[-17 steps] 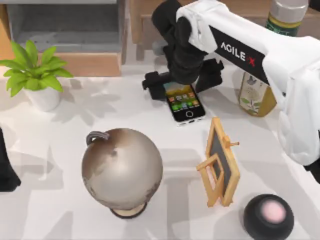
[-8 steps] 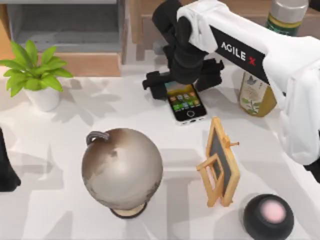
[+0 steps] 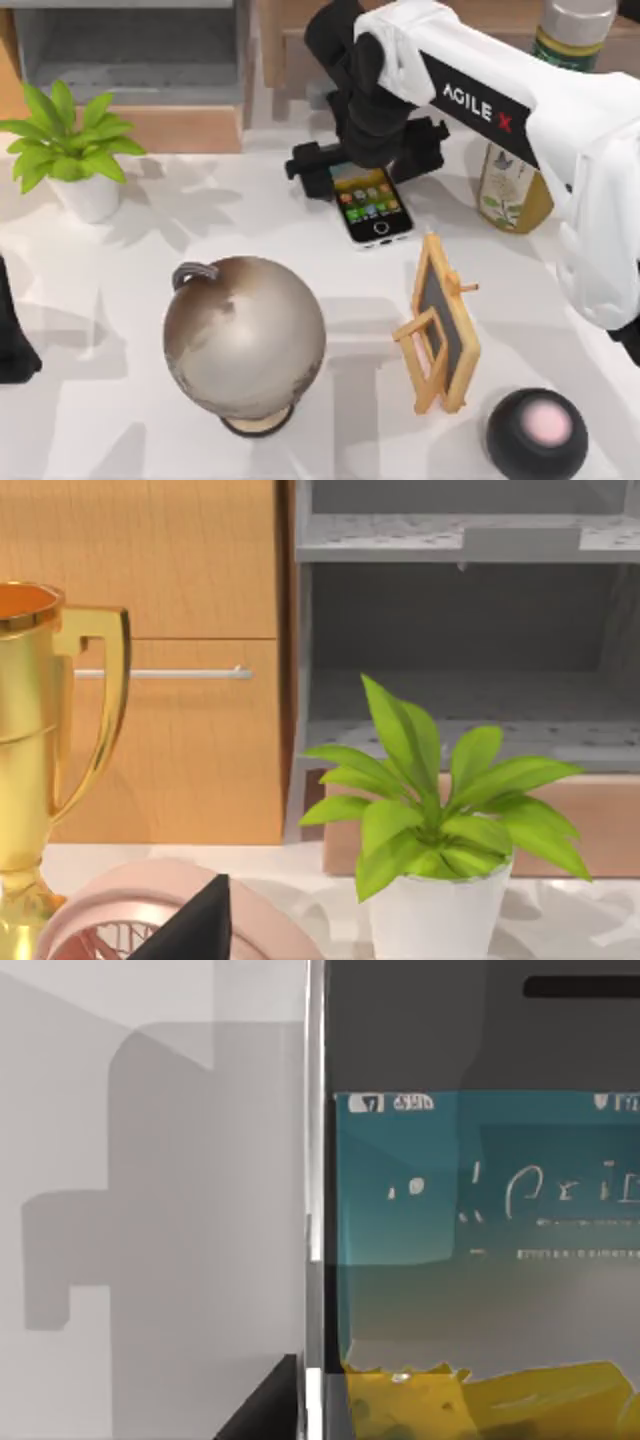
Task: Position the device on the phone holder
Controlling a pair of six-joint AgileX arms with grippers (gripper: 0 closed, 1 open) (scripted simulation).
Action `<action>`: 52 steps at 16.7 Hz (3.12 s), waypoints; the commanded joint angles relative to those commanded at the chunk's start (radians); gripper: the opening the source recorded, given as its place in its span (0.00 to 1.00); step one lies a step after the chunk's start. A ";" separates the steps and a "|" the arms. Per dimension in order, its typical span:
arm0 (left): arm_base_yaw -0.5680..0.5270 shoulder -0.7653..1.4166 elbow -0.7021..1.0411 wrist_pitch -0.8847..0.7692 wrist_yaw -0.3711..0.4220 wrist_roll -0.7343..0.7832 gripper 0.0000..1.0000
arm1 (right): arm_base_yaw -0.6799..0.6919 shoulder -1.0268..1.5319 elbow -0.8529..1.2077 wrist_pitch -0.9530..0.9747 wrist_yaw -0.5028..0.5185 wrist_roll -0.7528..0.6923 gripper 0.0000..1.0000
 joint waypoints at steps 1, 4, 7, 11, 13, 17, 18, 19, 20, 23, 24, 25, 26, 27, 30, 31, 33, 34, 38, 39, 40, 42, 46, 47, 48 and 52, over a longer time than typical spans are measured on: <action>0.000 0.000 0.000 0.000 0.000 0.000 1.00 | 0.000 0.000 0.003 -0.003 0.000 0.000 0.00; 0.000 0.000 0.000 0.000 0.000 0.000 1.00 | 0.000 0.004 0.049 -0.046 0.000 0.000 0.00; 0.000 0.000 0.000 0.000 0.000 0.000 1.00 | 0.000 0.006 0.090 -0.084 0.000 0.000 0.00; 0.000 0.000 0.000 0.000 0.000 0.000 1.00 | 0.000 0.006 0.089 -0.083 0.000 0.001 0.00; 0.000 0.000 0.000 0.000 0.000 0.000 1.00 | 0.003 -0.021 0.076 -0.073 -0.018 0.000 0.00; 0.000 0.000 0.000 0.000 0.000 0.000 1.00 | -0.001 -0.178 -0.063 -0.012 -0.125 -0.013 0.00; 0.000 0.000 0.000 0.000 0.000 0.000 1.00 | -0.006 -0.232 -0.120 0.012 -0.163 -0.019 0.00; 0.000 0.000 0.000 0.000 0.000 0.000 1.00 | -0.013 -0.292 -0.185 0.040 -0.206 -0.027 0.00; 0.000 0.000 0.000 0.000 0.000 0.000 1.00 | -0.022 -0.355 -0.258 0.072 -0.251 -0.037 0.00; 0.000 0.000 0.000 0.000 0.000 0.000 1.00 | -0.060 -0.559 -0.506 0.185 -0.401 -0.075 0.00; 0.000 0.000 0.000 0.000 0.000 0.000 1.00 | -0.077 -0.629 -0.597 0.230 -0.453 -0.091 0.00; 0.000 0.000 0.000 0.000 0.000 0.000 1.00 | -0.097 -0.699 -0.690 0.277 -0.506 -0.108 0.00; 0.000 0.000 0.000 0.000 0.000 0.000 1.00 | -0.120 -0.769 -0.783 0.327 -0.558 -0.126 0.00; 0.000 0.000 0.000 0.000 0.000 0.000 1.00 | -0.145 -0.837 -0.876 0.379 -0.609 -0.146 0.00; 0.000 0.000 0.000 0.000 0.000 0.000 1.00 | -0.242 -1.031 -1.144 0.553 -0.751 -0.213 0.00; 0.000 0.000 0.000 0.000 0.000 0.000 1.00 | -0.282 -1.090 -1.227 0.615 -0.794 -0.237 0.00; 0.000 0.000 0.000 0.000 0.000 0.000 1.00 | -0.376 -1.196 -1.378 0.745 -0.868 -0.288 0.00; 0.000 0.000 0.000 0.000 0.000 0.000 1.00 | -0.428 -1.242 -1.447 0.812 -0.899 -0.315 0.00; 0.000 0.000 0.000 0.000 0.000 0.000 1.00 | -0.662 -1.373 -1.664 1.079 -0.981 -0.419 0.00; 0.000 0.000 0.000 0.000 0.000 0.000 1.00 | -0.723 -1.391 -1.704 1.143 -0.991 -0.444 0.00; 0.000 0.000 0.000 0.000 0.000 0.000 1.00 | -0.783 -1.403 -1.739 1.204 -0.998 -0.467 0.00; 0.000 0.000 0.000 0.000 0.000 0.000 1.00 | -0.896 -1.409 -1.797 1.314 -1.002 -0.507 0.00; 0.000 0.000 0.000 0.000 0.000 0.000 1.00 | -1.054 -1.383 -1.871 1.459 -0.993 -0.559 0.00; 0.000 0.000 0.000 0.000 0.000 0.000 1.00 | -1.071 -1.377 -1.879 1.475 -0.991 -0.565 0.00; 0.000 0.000 0.000 0.000 0.000 0.000 1.00 | -1.079 -1.374 -1.882 1.483 -0.990 -0.568 0.00; 0.000 0.000 0.000 0.000 0.000 0.000 1.00 | -1.079 -1.374 -1.882 1.483 -0.990 -0.568 0.00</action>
